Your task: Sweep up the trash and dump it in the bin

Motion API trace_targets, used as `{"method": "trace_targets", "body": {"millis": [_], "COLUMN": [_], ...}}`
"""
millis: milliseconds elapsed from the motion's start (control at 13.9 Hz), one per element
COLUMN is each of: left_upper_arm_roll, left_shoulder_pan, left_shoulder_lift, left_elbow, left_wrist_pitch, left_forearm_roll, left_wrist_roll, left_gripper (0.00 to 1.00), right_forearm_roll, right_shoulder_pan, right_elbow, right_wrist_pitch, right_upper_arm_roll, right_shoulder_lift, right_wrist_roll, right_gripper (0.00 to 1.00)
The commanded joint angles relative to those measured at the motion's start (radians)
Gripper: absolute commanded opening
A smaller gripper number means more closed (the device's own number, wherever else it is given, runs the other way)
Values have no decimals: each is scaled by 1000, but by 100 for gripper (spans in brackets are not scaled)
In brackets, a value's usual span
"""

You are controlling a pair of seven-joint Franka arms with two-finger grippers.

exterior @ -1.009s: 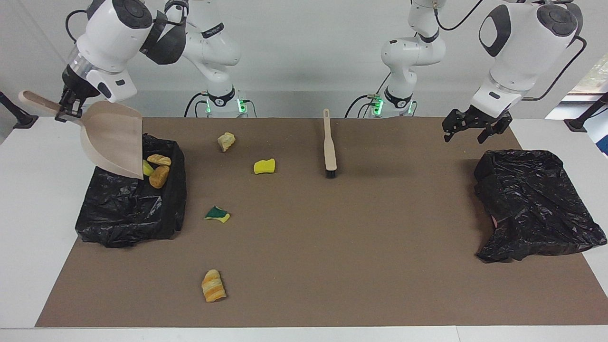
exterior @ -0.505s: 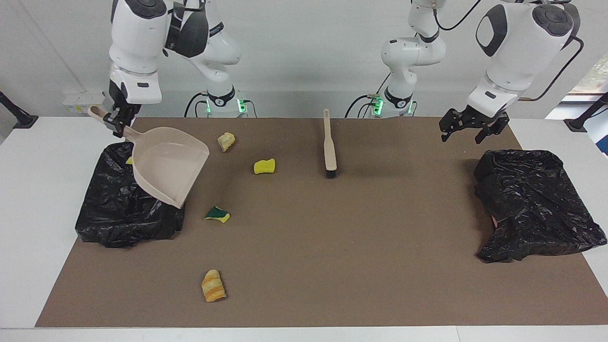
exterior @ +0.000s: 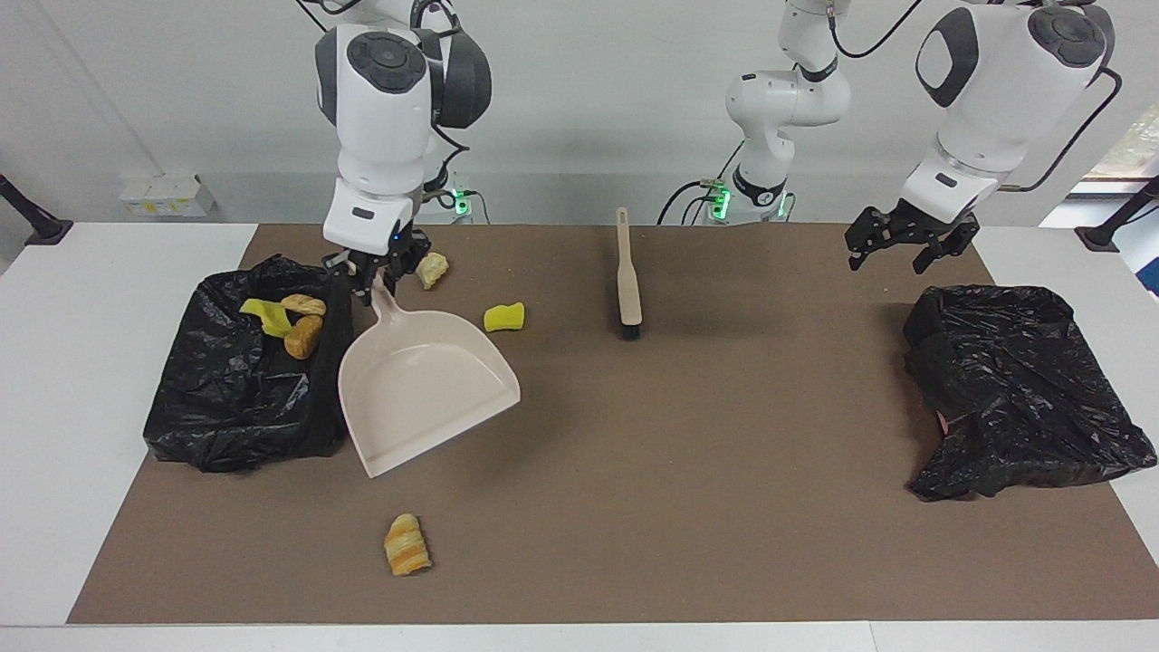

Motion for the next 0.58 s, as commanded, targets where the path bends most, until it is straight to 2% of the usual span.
{"method": "trace_targets", "body": {"millis": [0, 288, 505], "left_upper_arm_roll": [21, 23, 23], "left_shoulder_pan": [-11, -13, -11], "left_shoulder_lift": [4, 4, 4], "left_elbow": [17, 17, 17], "left_wrist_pitch": [-6, -4, -4], "left_forearm_roll": [14, 15, 15], "left_wrist_roll": [-2, 0, -2], "left_gripper": [100, 100, 100], "right_forearm_roll": [32, 72, 75], "right_shoulder_pan": [86, 188, 245], "right_elbow": [228, 400, 465], "right_wrist_pitch": [-13, 76, 142], "right_upper_arm_roll": [3, 3, 18], "right_shoulder_lift": [187, 366, 471], "right_wrist_roll": [255, 545, 687], "right_gripper": [0, 0, 0]}}
